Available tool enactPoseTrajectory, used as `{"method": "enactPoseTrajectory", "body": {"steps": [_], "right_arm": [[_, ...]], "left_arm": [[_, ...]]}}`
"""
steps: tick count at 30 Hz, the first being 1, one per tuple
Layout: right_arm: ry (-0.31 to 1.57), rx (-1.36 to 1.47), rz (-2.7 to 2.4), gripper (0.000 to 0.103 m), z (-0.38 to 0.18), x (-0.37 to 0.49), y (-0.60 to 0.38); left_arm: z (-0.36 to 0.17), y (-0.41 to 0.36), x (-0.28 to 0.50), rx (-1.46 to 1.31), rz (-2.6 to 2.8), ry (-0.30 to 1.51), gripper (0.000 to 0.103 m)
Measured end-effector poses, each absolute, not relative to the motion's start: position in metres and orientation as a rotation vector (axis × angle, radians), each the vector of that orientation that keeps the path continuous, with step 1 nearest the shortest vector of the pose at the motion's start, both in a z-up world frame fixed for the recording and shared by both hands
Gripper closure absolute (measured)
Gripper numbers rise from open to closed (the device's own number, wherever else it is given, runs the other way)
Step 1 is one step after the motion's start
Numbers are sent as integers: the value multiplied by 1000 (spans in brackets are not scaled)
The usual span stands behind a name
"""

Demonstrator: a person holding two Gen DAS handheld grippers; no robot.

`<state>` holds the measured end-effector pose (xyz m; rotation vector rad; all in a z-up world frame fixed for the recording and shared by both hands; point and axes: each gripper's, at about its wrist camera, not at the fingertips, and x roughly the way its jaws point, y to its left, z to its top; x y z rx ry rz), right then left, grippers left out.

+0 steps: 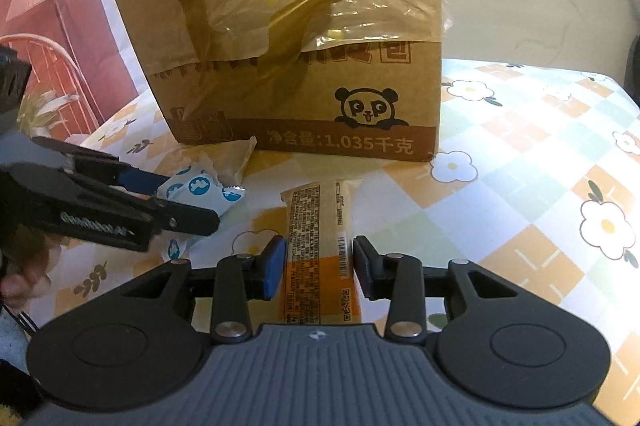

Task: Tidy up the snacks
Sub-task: 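Grasp the orange wrapped bar with the right tool while the left grasps the blue-dotted packet, then carry both held snacks over the box and open both tools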

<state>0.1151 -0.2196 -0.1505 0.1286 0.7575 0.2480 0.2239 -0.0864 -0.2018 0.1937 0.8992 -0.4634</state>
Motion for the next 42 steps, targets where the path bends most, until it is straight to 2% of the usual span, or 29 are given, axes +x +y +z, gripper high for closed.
{"method": "enactPoseTrajectory", "body": {"steps": [4,15,22,29,36,42], "right_arm": [[756,126,238,64,-151,119,-216],[762,89,235,64,-147,125,-208],[657,120,309,64,-104,96,-214],[483,143,346,64,-36,90,-220],[324,75,368,64,27,143,-215],[331,-19,358,64,37,225,-185]], "left_arm": [[-206,-84,221,167,-467,903,52],[-184,-48,201,36,-469,872,54],[-138,-24,180,-21,-502,797,54],[-75,-10,181,-62,-515,650,53],[-5,-19,226,-21,-512,511,53],[9,-27,290,-23,-448,512,53]]}}
